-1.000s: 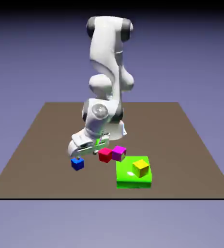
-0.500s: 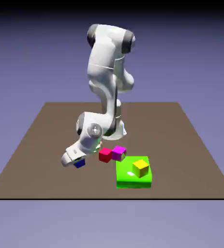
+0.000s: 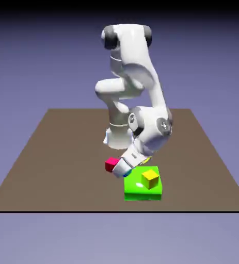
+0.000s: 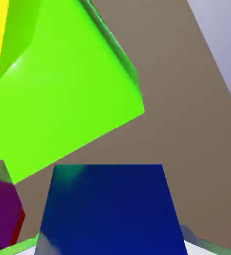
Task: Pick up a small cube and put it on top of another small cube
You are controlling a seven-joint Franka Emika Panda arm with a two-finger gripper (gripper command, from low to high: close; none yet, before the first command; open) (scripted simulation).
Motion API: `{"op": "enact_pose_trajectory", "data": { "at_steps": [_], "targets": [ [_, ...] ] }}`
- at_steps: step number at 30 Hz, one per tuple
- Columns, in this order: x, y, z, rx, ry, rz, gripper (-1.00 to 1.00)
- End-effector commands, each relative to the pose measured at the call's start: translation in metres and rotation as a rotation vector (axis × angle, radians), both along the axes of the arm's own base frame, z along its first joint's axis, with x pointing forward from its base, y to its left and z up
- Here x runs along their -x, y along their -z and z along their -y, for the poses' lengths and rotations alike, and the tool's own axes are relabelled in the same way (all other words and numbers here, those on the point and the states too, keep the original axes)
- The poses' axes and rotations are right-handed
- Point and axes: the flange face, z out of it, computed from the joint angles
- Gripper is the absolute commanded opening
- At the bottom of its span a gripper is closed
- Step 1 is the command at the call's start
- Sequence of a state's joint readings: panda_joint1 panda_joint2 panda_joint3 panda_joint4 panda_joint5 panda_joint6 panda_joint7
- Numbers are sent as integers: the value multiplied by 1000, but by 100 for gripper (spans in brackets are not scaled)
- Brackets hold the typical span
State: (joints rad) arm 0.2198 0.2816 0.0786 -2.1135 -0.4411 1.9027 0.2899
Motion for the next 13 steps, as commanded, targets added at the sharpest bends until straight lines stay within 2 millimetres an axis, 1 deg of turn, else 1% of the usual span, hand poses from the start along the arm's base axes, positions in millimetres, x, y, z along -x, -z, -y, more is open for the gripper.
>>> {"op": "enact_pose_trajectory", "data": {
  "at_steps": [1,4,6,9,10,11,12,13],
  "targets": [
    [-1,-8,-19,-1,-24,2,-100],
    [0,-35,-76,-14,-90,2,-100],
    [0,-37,-79,-15,-94,2,-100],
    [9,16,-58,-14,-94,3,-100],
    [12,25,-54,-15,-94,2,-100],
    [12,25,-54,-15,-94,2,100],
    [12,25,-54,-15,-94,2,100],
    [7,8,-61,-13,-94,3,100]
  ]
}}
